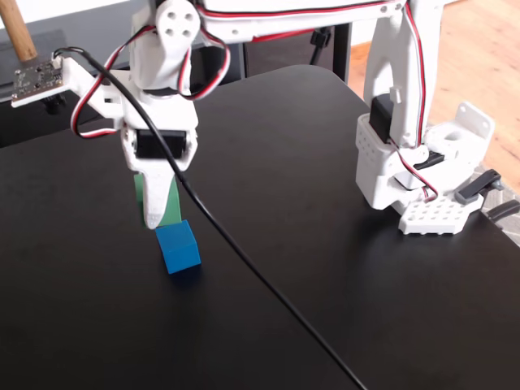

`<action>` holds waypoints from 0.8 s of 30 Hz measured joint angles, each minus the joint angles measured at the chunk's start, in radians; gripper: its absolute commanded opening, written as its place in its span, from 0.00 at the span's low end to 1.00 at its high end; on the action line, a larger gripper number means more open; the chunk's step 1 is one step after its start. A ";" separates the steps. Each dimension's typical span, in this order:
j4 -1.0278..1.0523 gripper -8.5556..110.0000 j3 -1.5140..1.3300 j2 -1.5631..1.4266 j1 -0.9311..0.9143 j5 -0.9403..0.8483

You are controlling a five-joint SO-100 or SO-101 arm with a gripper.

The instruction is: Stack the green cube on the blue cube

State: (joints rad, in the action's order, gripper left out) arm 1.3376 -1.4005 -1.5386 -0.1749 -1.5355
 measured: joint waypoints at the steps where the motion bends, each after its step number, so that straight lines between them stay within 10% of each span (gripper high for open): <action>1: -0.011 0.13 -0.009 0.003 -0.009 -0.006; 24: -0.322 0.13 -0.295 0.029 -0.037 -0.049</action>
State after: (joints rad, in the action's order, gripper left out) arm 1.0155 -1.6950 -1.5094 -0.2117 -1.5846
